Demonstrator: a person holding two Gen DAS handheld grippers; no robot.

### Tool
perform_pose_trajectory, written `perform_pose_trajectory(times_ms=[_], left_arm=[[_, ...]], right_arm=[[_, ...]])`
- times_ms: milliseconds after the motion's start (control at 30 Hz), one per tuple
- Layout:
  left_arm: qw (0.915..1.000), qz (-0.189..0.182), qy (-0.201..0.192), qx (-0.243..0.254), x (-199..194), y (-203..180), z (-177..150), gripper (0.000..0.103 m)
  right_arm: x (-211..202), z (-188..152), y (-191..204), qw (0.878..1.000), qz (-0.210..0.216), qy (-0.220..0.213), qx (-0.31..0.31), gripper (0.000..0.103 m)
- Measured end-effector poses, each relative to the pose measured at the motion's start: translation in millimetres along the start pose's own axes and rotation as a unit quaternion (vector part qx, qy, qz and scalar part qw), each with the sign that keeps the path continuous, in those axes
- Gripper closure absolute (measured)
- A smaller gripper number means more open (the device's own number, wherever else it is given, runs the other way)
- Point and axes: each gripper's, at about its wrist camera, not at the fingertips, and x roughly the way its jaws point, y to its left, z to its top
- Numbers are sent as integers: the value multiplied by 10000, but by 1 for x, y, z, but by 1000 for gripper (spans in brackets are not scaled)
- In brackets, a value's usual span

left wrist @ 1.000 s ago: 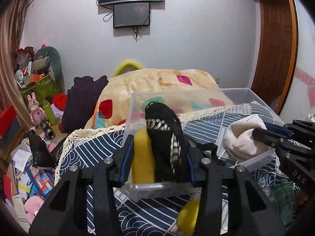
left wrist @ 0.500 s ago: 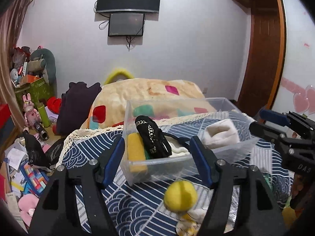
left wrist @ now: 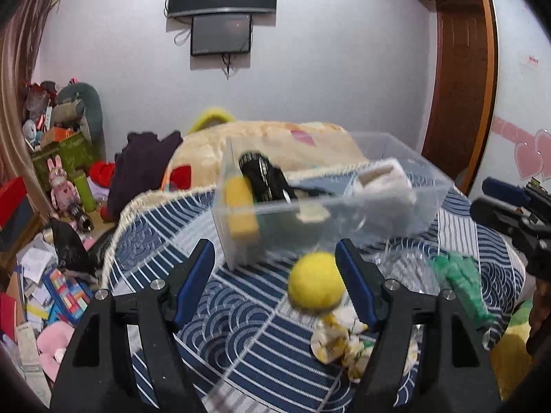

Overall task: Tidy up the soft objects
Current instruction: 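Grasp the green knit glove with the right tool while the left tool grasps the yellow ball, then carry the yellow ball into the box with the left tool while the right tool drops the glove in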

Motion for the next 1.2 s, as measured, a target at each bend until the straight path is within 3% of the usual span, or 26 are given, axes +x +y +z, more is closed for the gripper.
perform_pose_trajectory(times_ms=[400,533,700,767,833,867,1200], left_arm=[[9987,-322,375,80,26,-26,-13,31],[9984,-346,428,89,34,-29,-9,31],[9962,-521,692,-12,44,-25,-12,38],[9957,-560,739,-35,46,-25,-12,47],[9954,-554,785,-16,48,-25,-12,54],[9955,-541,783,-8,48,-25,-13,58],[9984,-479,311,-31,21,-17,-3,59]], right_arm=[[18,-53,-1,9967,-27,808,107,39],[14,-60,-2,9963,-57,857,67,54],[10,-61,-2,9967,-75,803,71,73],[8,-59,-1,9972,-120,741,54,85],[5,-57,-2,9975,-88,698,112,91],[5,-55,-2,9975,-75,682,139,92],[-16,-24,-8,9996,-186,136,185,92]])
